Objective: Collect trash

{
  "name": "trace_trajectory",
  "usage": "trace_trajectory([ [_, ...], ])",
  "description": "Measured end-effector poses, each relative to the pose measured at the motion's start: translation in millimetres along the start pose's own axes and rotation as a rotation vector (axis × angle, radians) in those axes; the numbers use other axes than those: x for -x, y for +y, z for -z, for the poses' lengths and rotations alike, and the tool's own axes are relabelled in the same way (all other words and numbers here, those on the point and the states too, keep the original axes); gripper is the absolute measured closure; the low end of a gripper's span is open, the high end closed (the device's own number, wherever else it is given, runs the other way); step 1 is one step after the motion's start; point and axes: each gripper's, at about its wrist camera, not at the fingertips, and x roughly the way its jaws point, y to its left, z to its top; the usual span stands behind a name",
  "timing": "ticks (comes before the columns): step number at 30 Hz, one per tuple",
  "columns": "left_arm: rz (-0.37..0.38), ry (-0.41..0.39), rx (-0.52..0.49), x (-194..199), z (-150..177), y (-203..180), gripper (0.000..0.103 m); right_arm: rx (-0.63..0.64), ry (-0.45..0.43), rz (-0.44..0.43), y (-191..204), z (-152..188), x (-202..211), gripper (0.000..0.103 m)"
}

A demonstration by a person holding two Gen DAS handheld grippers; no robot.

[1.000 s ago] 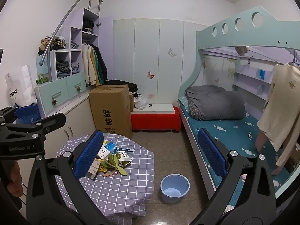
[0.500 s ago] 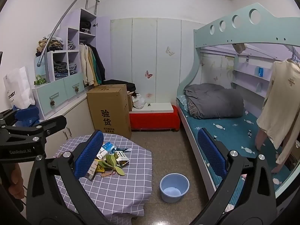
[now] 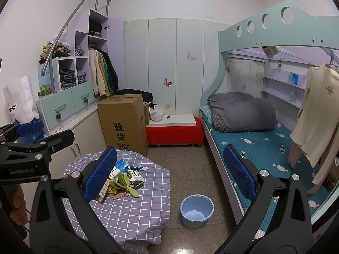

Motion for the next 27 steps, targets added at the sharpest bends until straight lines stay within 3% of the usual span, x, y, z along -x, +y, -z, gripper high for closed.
trace_trajectory([
  [27,-0.045,0.024,0.012,-21.2,-15.5,-16.0,0.004,-0.007,0.03,-0.054,-22.4,-11.6,-22.8,0.005],
])
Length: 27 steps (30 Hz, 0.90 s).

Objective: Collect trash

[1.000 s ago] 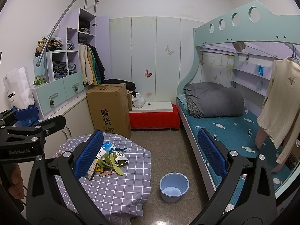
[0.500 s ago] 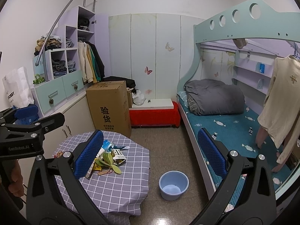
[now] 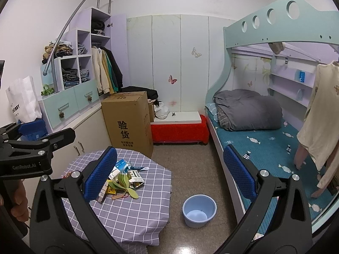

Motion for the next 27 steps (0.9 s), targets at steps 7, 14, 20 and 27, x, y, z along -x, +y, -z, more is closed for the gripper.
trace_trajectory([
  [7,-0.005,0.008,-0.001,-5.5,-2.8,-3.4,0.004,-0.005,0.008,-0.013,-5.9,-1.6,-6.3,0.005],
  [14,-0.015,0.011,0.003,-10.8,-6.0,-2.1,0.004,-0.007,0.007,-0.02,-8.5,-3.1,-11.0,0.005],
  [20,-0.035,0.023,0.01,-18.1,-8.6,-4.3,0.004,-0.01,0.016,-0.039,-12.7,-4.8,-19.2,0.005],
  [27,-0.053,0.036,0.009,-26.1,-10.6,-9.0,0.004,-0.02,0.002,-0.075,-21.3,-3.5,-26.9,0.005],
])
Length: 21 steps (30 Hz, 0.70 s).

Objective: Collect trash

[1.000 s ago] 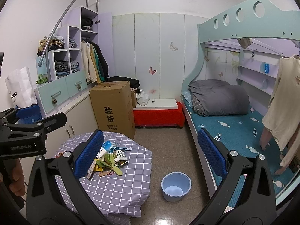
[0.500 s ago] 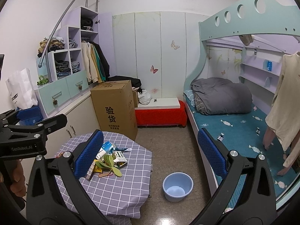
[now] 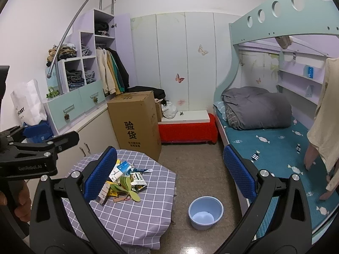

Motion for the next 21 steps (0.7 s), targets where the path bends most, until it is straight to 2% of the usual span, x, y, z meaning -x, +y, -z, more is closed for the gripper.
trace_trajectory([
  [7,-0.017,0.014,0.0,-9.4,-1.6,-7.9,0.004,-0.051,0.028,-0.067,-13.6,0.9,-12.0,0.005],
  [21,-0.033,0.07,0.018,-35.9,-2.1,-24.0,0.004,-0.088,0.143,-0.123,-44.1,4.3,-42.5,0.005],
])
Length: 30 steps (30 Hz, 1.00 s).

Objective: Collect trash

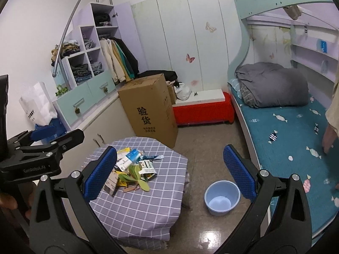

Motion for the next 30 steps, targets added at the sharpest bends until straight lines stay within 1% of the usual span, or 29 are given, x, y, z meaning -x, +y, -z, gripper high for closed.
trace_trajectory([
  [4,-0.01,0.054,0.032,-14.2,6.5,-2.3,0.004,0.003,0.019,0.005,-8.9,2.7,-7.9,0.005],
  [8,-0.027,0.105,0.059,-25.1,17.9,4.0,0.004,0.018,0.065,-0.025,-10.8,5.8,-22.9,0.005],
  [11,-0.04,0.132,0.076,-33.8,26.7,14.4,0.004,0.025,0.104,-0.044,-7.3,8.6,-37.5,0.005],
  [15,-0.05,0.164,0.109,-47.7,35.5,36.0,0.004,0.044,0.144,-0.059,7.0,14.5,-58.9,0.005],
  [21,-0.031,0.24,0.181,-75.7,50.8,87.3,0.004,0.051,0.212,-0.07,39.1,27.3,-99.8,0.005],
  [24,-0.038,0.287,0.232,-93.8,61.2,130.2,0.004,0.047,0.254,-0.063,58.2,35.6,-123.7,0.005],
  [27,-0.042,0.326,0.288,-108.4,71.6,168.8,0.004,0.063,0.294,-0.051,85.6,44.1,-149.9,0.005],
  [30,-0.059,0.386,0.344,-131.4,86.6,219.0,0.004,0.076,0.331,-0.047,111.3,52.6,-176.5,0.005],
])
